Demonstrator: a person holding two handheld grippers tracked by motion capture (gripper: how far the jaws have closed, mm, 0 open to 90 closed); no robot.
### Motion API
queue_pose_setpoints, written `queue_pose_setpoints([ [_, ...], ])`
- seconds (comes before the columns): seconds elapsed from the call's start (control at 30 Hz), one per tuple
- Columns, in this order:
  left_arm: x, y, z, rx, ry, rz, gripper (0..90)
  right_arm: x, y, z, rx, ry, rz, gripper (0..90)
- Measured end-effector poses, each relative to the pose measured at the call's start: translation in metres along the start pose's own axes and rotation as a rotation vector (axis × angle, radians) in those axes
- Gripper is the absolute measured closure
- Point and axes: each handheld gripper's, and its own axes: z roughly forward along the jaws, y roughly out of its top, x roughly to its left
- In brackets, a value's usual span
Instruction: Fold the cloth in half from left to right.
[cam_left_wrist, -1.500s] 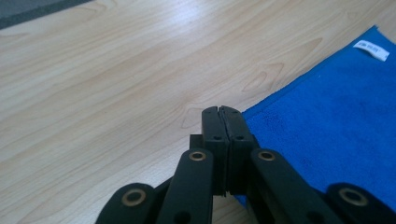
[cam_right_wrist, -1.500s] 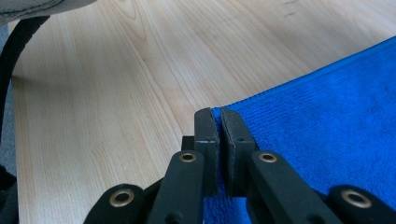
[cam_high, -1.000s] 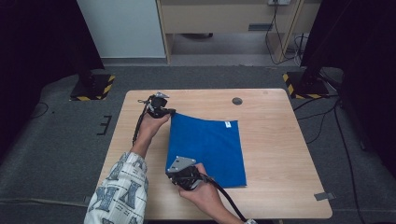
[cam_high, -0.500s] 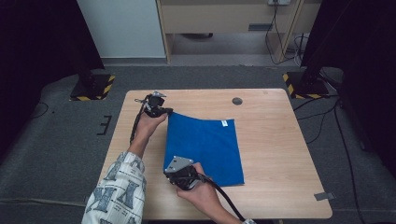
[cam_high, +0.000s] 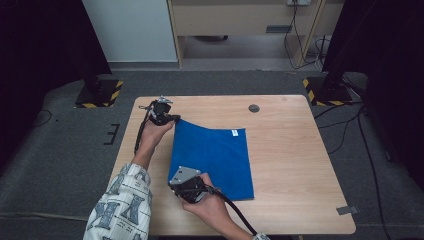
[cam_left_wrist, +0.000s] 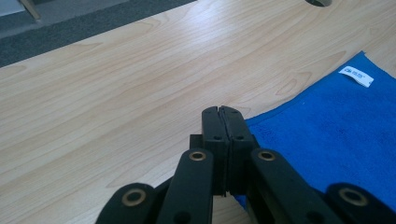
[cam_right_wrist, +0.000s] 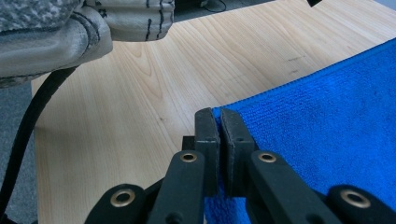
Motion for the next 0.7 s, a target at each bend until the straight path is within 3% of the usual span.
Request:
queue_pose_setpoints([
  [0.7,0.015,-0.009,-0.014,0.006,0.014,-0.010,89.5,0.010,0.010,0.009,-0.015,0.018,-0.010,87.1],
])
